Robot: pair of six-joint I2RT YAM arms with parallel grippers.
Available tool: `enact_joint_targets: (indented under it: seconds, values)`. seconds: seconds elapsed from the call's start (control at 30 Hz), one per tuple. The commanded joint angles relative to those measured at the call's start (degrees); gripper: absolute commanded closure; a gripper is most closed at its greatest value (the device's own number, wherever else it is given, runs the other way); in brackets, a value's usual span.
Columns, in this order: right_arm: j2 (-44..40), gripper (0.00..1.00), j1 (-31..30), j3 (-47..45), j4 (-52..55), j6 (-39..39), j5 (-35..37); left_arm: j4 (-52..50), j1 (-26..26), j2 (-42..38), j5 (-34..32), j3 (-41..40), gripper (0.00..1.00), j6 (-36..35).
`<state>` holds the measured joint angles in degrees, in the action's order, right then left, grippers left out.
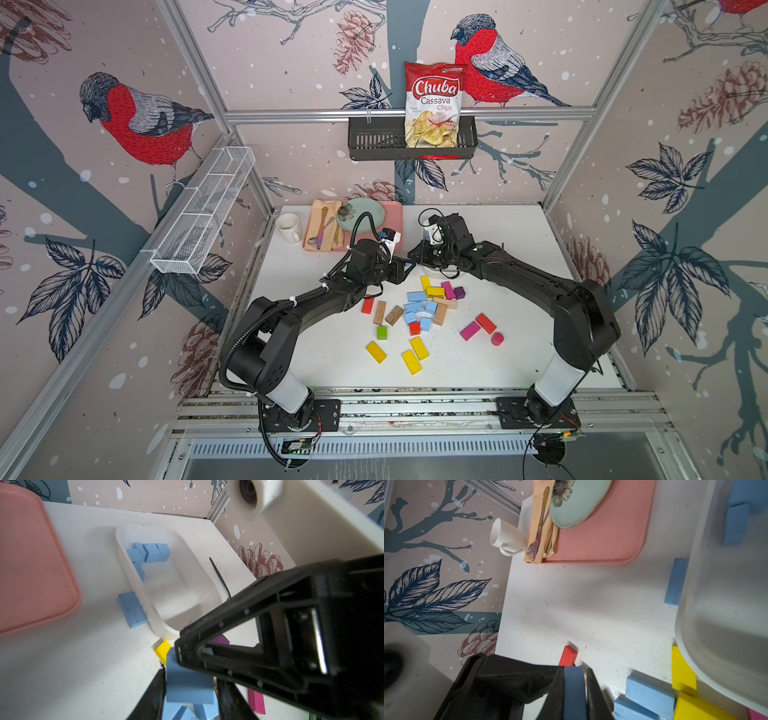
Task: Pick out the blue building blocks
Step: Place the building block in the storage box.
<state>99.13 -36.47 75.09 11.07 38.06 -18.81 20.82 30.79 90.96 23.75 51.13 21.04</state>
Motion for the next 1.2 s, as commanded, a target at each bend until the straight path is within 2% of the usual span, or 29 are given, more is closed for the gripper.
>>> enact_joint_targets:
  seconds: [0.0, 0.17, 0.3, 0.57, 0.9, 1.17]
  values:
    - [-0.24, 0.96, 0.51, 0.32, 0.01, 0.7, -0.44, 3.26, -0.11, 0.18, -0.09, 0.63, 0.51, -0.42]
    - [-0.43, 0.96, 1.38, 0.29, 0.17, 0.36, -0.05, 3.15, -0.13, 0.27, 0.15, 0.81, 0.43, -0.52]
    - [-0.52, 0.96, 3.04, 0.75, 1.11, -0.8, 1.17, 2.75, -0.11, -0.07, 0.03, 0.81, 0.4, -0.66]
    - [0.71, 0.96, 9.71, 3.19, 5.44, -5.77, 6.1, 2.01, -0.2, -3.59, -1.37, -1.4, 0.35, -1.09]
    - [10.38, 0.94, 14.31, 10.69, 10.2, -11.18, 10.38, -1.45, -0.2, -9.93, -3.57, -3.66, 0.05, -4.05]
    - [20.29, 0.93, 14.72, 19.53, 13.48, -13.01, 12.81, -2.63, -0.2, -11.94, -4.48, -4.57, 0.04, -5.13]
